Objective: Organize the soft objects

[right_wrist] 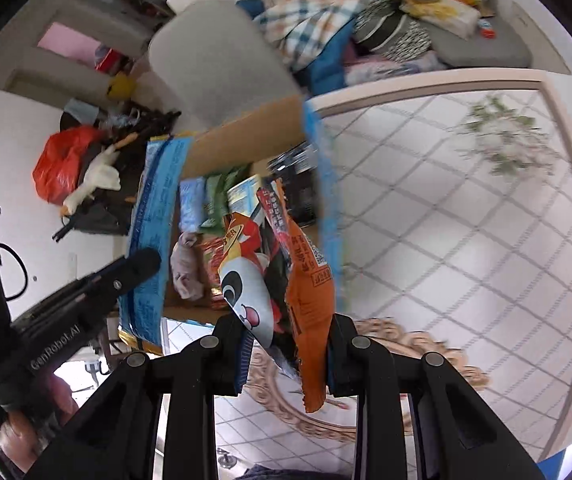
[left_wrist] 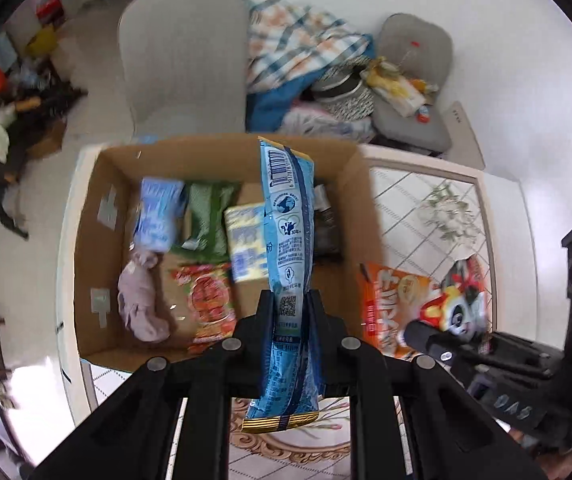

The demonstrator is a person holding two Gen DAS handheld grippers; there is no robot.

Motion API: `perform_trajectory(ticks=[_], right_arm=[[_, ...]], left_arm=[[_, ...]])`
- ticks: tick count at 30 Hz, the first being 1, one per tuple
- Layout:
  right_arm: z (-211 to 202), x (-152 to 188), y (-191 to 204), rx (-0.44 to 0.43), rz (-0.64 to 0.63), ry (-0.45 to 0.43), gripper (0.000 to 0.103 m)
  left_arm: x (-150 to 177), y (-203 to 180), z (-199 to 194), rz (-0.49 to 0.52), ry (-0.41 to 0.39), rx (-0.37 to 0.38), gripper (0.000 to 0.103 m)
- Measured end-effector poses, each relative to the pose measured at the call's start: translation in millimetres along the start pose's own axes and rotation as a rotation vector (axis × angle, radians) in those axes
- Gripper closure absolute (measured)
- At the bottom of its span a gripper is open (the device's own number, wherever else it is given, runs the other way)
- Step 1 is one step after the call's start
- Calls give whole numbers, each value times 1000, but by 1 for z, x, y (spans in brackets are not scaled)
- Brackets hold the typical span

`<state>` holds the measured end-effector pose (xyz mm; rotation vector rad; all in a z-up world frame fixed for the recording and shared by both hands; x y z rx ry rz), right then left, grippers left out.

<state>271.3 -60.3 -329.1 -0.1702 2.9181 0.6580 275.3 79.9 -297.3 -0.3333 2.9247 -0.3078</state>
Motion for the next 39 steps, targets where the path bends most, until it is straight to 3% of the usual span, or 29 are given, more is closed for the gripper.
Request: perform_trajectory(ticks=[6, 9, 11, 18, 26, 31, 33, 36, 39], right_arm=[[63, 2, 18, 47, 14, 80, 73], [83, 2, 18, 87, 26, 96, 73], [91, 1, 18, 103, 31, 100, 73], [115, -4, 11, 145, 28, 130, 73], [138, 1, 10, 132, 31, 177, 72], [142, 0, 10, 133, 31, 188, 59], [140, -2, 11, 138, 22, 186, 44], [129, -4, 13, 150, 0, 180, 43], [118, -5, 14, 178, -25, 167, 43]], left_arm=[[-7, 48, 44, -147, 94, 11, 89], [-5, 77, 65, -257, 129, 11, 89], [-3, 89, 75, -277, 143, 6, 89], [9, 109, 106, -228, 193, -54, 89], [16, 116, 123, -171, 246, -99, 88], [15, 115, 110, -160, 227, -141, 74], [15, 112, 102, -147, 212, -144, 70], [15, 108, 87, -129, 198, -136, 68], [11, 107, 66, -130, 156, -132, 58]])
Point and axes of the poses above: each gripper's, at about its wrist camera, not at the fingertips, and z roughly the way its jaws point, y to its left, x to its underside, the point moved 10 cm from there along z, roughly the way its jaws point, and after that the axes turned 12 degrees about -z, right-handed, at the moved point
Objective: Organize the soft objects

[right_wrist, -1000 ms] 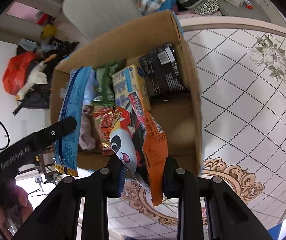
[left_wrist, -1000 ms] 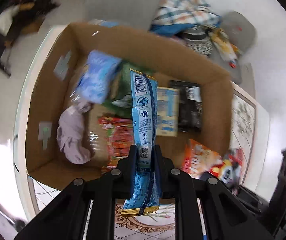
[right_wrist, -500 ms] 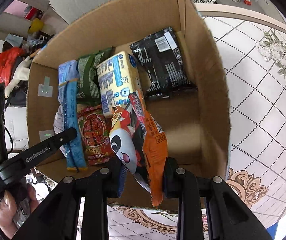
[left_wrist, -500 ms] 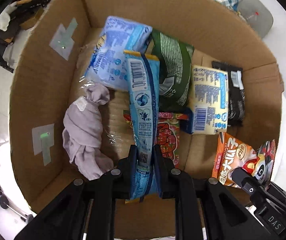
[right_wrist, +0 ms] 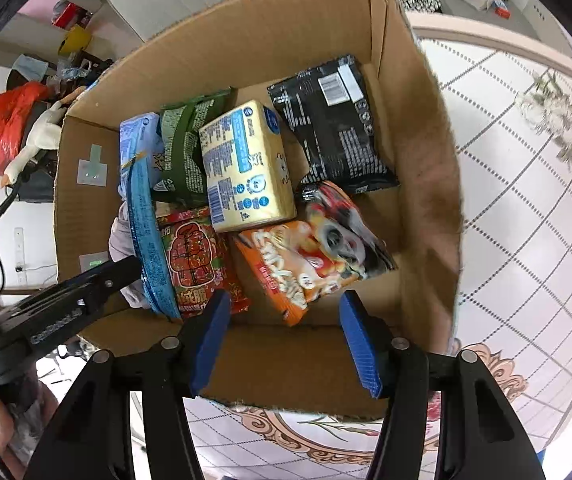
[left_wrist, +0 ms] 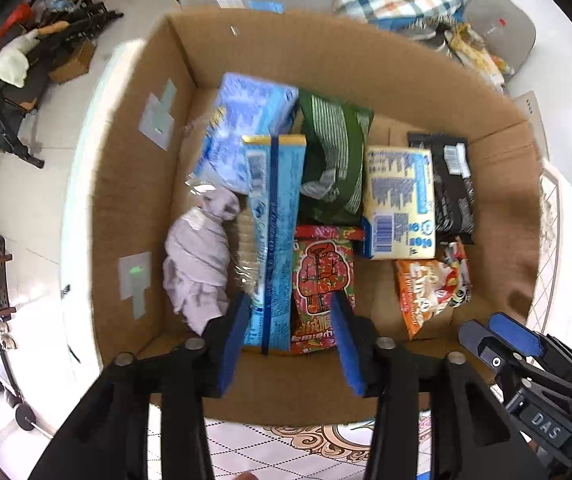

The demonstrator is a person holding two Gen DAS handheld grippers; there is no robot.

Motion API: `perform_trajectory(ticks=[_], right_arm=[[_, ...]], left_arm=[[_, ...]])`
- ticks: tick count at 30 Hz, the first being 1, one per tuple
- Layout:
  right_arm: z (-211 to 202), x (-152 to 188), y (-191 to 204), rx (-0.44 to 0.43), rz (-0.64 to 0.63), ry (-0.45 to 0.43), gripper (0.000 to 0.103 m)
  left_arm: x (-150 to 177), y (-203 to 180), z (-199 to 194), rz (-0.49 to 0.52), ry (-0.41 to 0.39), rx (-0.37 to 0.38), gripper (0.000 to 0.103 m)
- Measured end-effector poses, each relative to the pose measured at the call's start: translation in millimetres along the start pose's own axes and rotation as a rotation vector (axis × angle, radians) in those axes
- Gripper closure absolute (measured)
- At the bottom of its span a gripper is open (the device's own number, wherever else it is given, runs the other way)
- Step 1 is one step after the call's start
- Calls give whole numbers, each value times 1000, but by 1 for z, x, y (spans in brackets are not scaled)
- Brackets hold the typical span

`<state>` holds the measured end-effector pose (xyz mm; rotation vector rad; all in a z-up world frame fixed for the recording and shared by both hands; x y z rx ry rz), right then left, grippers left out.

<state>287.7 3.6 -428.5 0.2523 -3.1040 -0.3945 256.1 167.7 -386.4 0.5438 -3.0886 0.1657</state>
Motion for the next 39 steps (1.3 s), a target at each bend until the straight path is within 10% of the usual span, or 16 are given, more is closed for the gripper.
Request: perform_trajectory(ticks=[14, 26, 39], right_arm=[[-64, 23, -2, 127, -64, -71, 37], [-85, 32, -21, 278, -54, -120, 0], [-136, 55, -7, 292, -62, -210, 0]], left_arm=[[2, 3, -78, 40, -244, -17, 6], [15, -3, -80, 72, -283, -49, 3], [48, -14, -142, 96, -384, -19, 3]])
Point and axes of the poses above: each gripper's, at about its wrist camera, not at the fingertips, and z roughly the way its jaws point, y to its left, x to its underside, the point moved 10 cm from there along z, roughly the way its jaws point, and after that the axes turned 12 degrees about -z, right-handed, at the moved point
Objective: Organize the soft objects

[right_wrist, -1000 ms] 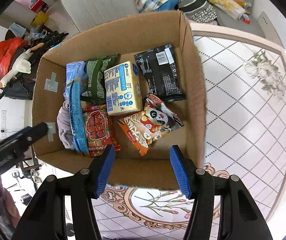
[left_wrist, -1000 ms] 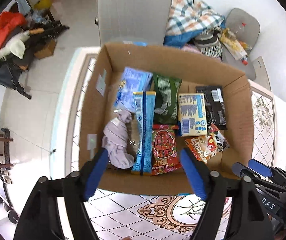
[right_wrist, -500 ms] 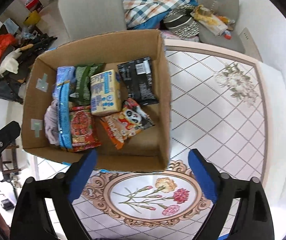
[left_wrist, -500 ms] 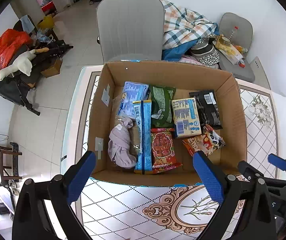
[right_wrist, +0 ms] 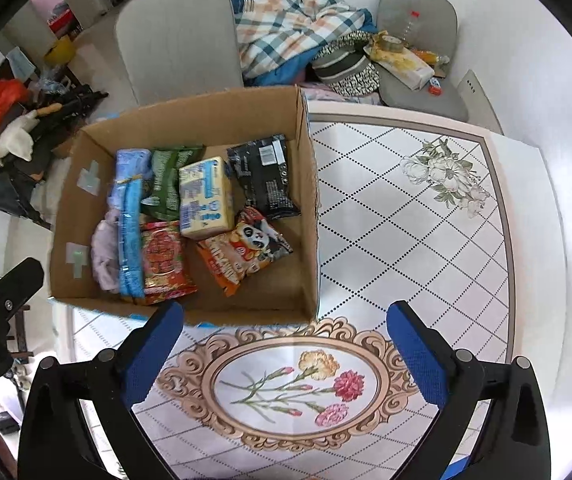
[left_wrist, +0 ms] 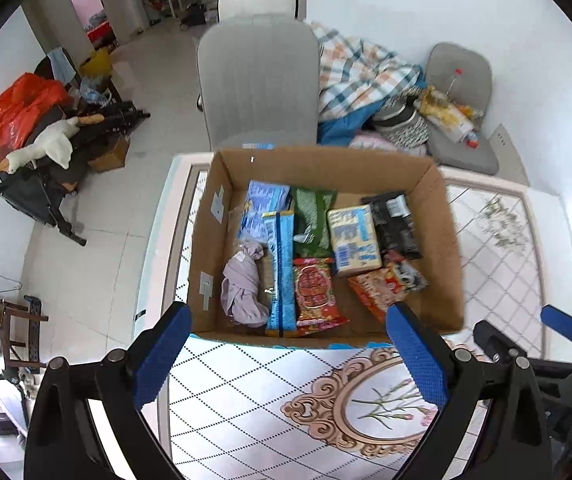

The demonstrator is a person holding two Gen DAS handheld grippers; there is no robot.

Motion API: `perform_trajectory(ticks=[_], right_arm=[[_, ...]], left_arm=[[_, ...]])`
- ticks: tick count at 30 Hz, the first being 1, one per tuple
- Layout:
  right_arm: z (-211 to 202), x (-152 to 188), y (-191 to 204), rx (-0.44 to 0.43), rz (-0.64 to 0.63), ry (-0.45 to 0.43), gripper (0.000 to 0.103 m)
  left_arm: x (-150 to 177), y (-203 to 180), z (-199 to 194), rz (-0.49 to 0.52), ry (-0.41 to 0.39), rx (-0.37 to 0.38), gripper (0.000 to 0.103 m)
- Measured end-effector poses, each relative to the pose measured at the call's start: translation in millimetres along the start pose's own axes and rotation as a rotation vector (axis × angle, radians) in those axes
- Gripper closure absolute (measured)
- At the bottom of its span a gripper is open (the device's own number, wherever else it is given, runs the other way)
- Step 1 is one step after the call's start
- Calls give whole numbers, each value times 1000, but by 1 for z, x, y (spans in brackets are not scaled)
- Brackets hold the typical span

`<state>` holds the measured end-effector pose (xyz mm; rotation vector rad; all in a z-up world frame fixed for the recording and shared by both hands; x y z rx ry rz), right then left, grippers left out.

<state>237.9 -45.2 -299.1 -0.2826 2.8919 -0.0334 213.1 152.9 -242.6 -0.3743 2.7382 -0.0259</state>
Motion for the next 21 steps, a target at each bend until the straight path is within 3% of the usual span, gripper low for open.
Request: perform_trajectory(ticks=[7, 12, 21], right_arm=[[-88, 14, 0, 1, -5, -126, 0], [-142, 24, -7, 39, -13, -209, 0], [-203, 39, -6, 40, -19, -281, 0]], left_arm=[[6, -12, -72, 11, -63, 67, 3], [12, -14, -108, 26, -106, 73, 3], [20, -12, -151, 15, -156, 83, 3]])
Point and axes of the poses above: each gripper's, at about its wrist camera, not at the fingertips, and z roughly the way its jaws point, y to its left, x to its underside, the point moved 10 cm from there along z, roughly the way its jaws point, and after that the axes turned 12 degrees about -z, right-handed, at the moved point
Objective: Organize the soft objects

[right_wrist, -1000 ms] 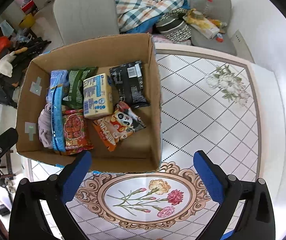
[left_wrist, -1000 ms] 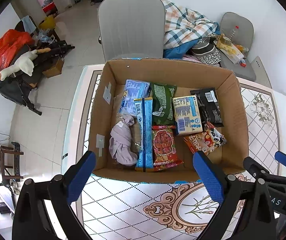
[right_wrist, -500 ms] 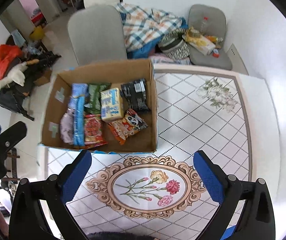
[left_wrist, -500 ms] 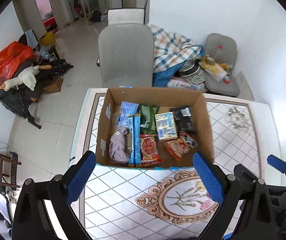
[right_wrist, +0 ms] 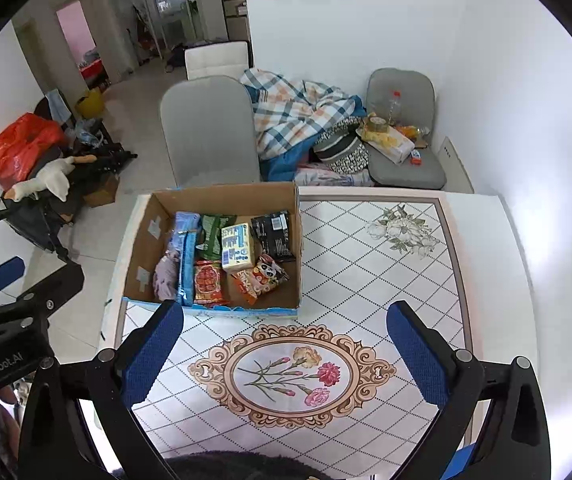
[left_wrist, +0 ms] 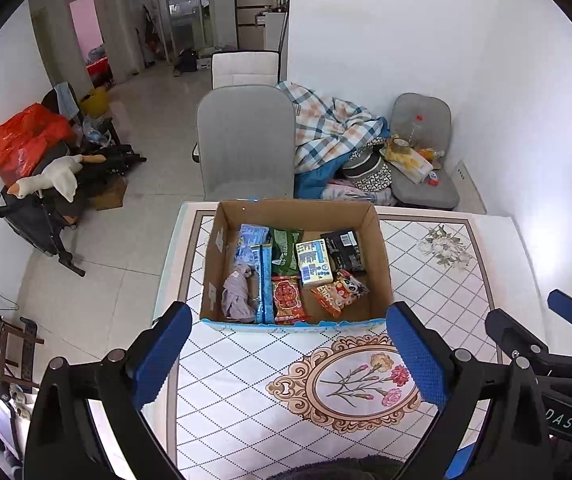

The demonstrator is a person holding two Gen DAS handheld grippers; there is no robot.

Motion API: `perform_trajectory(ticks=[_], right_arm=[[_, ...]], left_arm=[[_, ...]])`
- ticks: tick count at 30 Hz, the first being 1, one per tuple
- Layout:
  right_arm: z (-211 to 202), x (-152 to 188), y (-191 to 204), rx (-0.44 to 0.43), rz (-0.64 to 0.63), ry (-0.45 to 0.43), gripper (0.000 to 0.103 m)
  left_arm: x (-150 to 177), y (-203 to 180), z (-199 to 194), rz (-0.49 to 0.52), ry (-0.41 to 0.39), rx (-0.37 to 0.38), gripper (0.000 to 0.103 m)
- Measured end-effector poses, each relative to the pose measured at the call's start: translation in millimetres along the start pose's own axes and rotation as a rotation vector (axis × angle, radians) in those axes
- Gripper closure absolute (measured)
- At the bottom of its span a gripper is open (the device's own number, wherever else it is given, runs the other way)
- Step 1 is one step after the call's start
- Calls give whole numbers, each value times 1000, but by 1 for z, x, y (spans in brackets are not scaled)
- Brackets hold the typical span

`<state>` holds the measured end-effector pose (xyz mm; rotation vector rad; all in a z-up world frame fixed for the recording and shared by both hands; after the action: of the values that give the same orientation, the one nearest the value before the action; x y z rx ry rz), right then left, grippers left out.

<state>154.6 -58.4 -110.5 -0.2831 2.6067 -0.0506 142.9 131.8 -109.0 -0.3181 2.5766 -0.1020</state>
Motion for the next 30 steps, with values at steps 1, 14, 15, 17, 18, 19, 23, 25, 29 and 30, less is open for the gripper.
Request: perform_trajectory(ticks=[1, 14, 15, 17, 18, 19, 23, 25, 29, 30], right_arm=[[-4, 0, 0, 7, -3, -7, 0], [-30, 0, -12, 32, 18, -44, 0], [-30, -1, -12, 33, 18, -45, 0], [-32, -1, -12, 35, 19, -47, 0], [-34, -1, -13, 41, 20, -50, 0], [-36, -2, -15, 45, 21, -53, 0], [-42, -2, -19, 50, 28, -62, 0], [-44, -2, -20, 51, 33, -66, 0], [-46, -2, -22, 53, 32, -69, 0], [-47, -2, -21, 54, 32, -70, 0]], left_arm=[[-1, 1, -4, -2, -9, -3, 3], [-3, 7, -29, -24, -73, -10, 0], [-4, 7, -31, -29, -77, -8, 0], [-6, 6, -33, -33, -87, -8, 0], [-7, 6, -34, -33, -92, -7, 0], [-7, 5, -36, -32, -97, -8, 0], [-8, 3, -42, -24, -115, -10, 0], [-8, 2, -43, -19, -117, -12, 0], [-6, 4, -43, -20, -111, -18, 0], [-6, 3, -42, -19, -109, -19, 0]])
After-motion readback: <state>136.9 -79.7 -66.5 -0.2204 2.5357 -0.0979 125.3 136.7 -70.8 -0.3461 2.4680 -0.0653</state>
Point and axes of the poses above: each gripper's, at about its wrist camera, not at the fingertips, and z roughly the way its jaws point, y to its left, x to its underside, the point moved 10 cm from there along z, roughly the way its jaws point, and after that the axes turned 12 degrees about -z, right-handed, at the moved point
